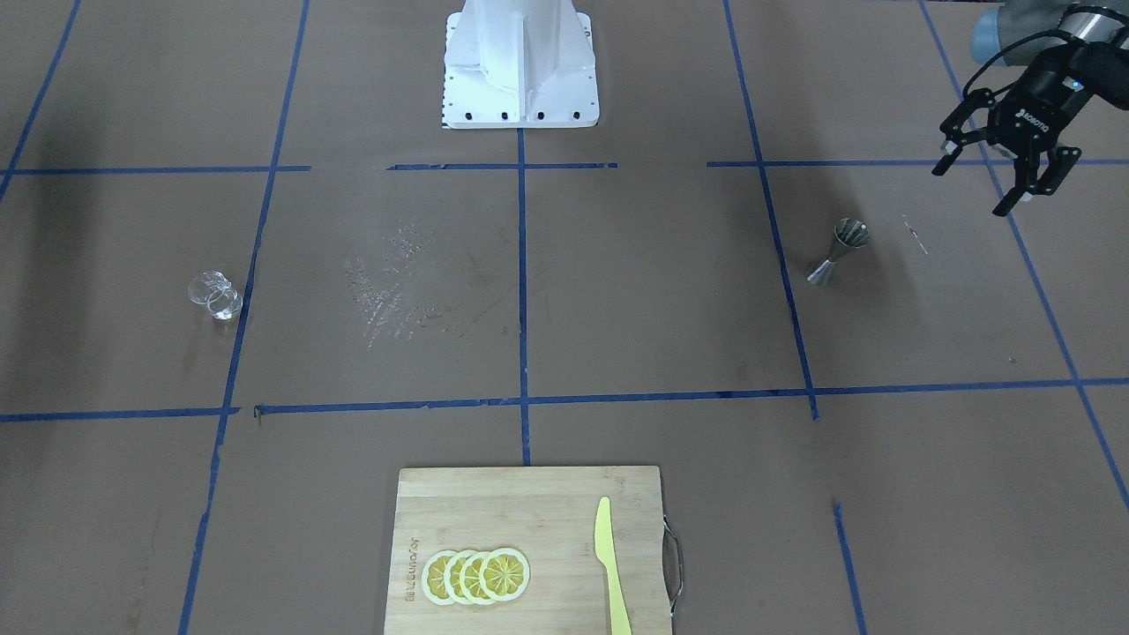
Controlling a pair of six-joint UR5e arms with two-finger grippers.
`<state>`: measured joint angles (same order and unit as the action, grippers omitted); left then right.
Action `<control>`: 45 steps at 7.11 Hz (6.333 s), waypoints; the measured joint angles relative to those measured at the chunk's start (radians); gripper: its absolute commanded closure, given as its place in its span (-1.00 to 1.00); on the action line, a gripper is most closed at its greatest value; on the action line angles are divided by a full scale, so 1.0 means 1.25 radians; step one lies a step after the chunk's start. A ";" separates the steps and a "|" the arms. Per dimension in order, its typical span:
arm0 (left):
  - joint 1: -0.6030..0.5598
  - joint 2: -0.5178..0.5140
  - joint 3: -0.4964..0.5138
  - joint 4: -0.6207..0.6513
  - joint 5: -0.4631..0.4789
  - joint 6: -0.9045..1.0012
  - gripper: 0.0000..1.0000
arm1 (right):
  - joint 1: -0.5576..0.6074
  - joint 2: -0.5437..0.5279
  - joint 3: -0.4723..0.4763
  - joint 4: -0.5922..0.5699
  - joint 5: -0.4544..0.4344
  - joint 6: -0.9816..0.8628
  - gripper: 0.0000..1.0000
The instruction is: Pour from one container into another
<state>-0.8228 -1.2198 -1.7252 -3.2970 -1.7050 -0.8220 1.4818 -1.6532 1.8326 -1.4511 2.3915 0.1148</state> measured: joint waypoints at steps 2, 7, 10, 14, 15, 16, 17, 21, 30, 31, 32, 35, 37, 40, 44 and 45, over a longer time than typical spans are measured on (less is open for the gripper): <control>0.150 0.002 0.000 -0.009 0.266 -0.019 -1.00 | 0.001 -0.008 0.006 0.001 -0.001 0.004 -1.00; 0.408 0.003 0.017 -0.007 0.787 -0.024 -1.00 | 0.004 -0.010 0.005 0.000 0.000 0.005 -1.00; 0.461 -0.016 0.032 -0.006 0.859 -0.026 -1.00 | 0.005 -0.010 0.004 0.000 -0.001 0.006 -1.00; 0.531 -0.095 0.089 -0.005 0.924 -0.024 -1.00 | 0.006 -0.009 0.002 0.000 -0.002 0.005 -1.00; 0.537 -0.104 0.097 -0.004 0.927 -0.024 -1.00 | 0.006 -0.009 0.001 0.000 -0.002 0.005 -1.00; 0.541 -0.109 0.103 -0.004 0.928 -0.024 -1.00 | 0.006 -0.009 0.001 0.000 -0.002 0.005 -1.00; 0.545 -0.115 0.111 -0.003 0.930 -0.023 -1.00 | 0.006 -0.009 0.000 0.000 -0.002 0.005 -1.00; 0.551 -0.143 0.149 -0.002 0.932 -0.015 -1.00 | 0.006 -0.009 -0.001 0.000 -0.003 0.005 -1.00; 0.555 -0.194 0.216 -0.010 0.899 0.030 -0.79 | 0.006 -0.009 -0.001 0.000 -0.005 0.005 -1.00; 0.555 -0.194 0.220 -0.010 0.885 0.031 -0.79 | 0.006 -0.009 -0.001 0.000 -0.005 0.005 -1.00; 0.555 -0.194 0.224 -0.010 0.871 0.031 -0.79 | 0.006 -0.009 -0.001 0.000 -0.005 0.005 -1.00; 0.544 -0.194 0.230 -0.011 0.847 0.031 -0.79 | 0.006 -0.007 -0.001 0.000 -0.005 0.005 -1.00; 0.527 -0.194 0.230 -0.011 0.833 0.030 -0.79 | 0.006 -0.007 -0.001 0.000 -0.005 0.005 -1.00; 0.503 -0.194 0.232 -0.011 0.822 0.024 -0.34 | 0.006 -0.007 0.000 0.000 -0.005 0.005 -1.00; 0.502 -0.200 0.238 -0.011 0.822 0.023 -0.27 | 0.008 -0.007 0.001 0.001 -0.005 0.005 -1.00; 0.503 -0.200 0.239 -0.011 0.822 0.023 -0.27 | 0.009 -0.007 0.002 0.001 -0.005 0.004 -1.00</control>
<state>-0.1941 -1.4699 -1.4262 -3.3103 -0.6780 -0.7931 1.4929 -1.6613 1.8346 -1.4498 2.3853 0.1202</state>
